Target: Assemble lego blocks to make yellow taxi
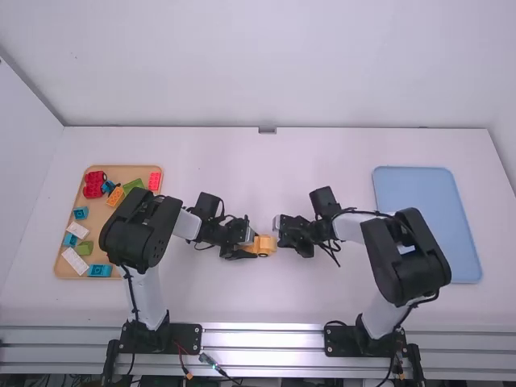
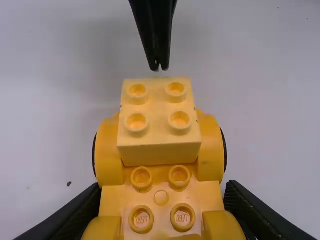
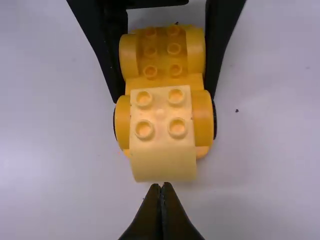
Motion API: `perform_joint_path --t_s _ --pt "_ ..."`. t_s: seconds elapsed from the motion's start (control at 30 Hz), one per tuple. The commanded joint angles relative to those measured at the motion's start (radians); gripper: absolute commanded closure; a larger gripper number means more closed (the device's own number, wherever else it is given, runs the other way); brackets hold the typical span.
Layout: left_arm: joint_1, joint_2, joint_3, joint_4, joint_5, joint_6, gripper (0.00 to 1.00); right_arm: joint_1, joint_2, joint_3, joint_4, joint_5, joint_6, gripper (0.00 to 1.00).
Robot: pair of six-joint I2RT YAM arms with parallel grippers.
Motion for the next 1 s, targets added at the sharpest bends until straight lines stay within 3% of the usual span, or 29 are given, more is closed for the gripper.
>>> perform_joint_path --t_s 0.0,0.57,0.97 --pt "0.002 0.012 0.008 -0.006 0.014 0.003 0.5 0.009 0.001 0.002 -0.001 0.016 0.005 1.0" --pt "0.002 0.012 0.006 -0.01 0.015 0.003 0.49 0.057 0.026 0.002 0.071 -0.036 0.017 1.0" --pt "0.002 0.012 0.005 -0.01 0.015 0.004 0.49 -0.007 0.026 0.029 0.071 -0.164 0.008 1.0"
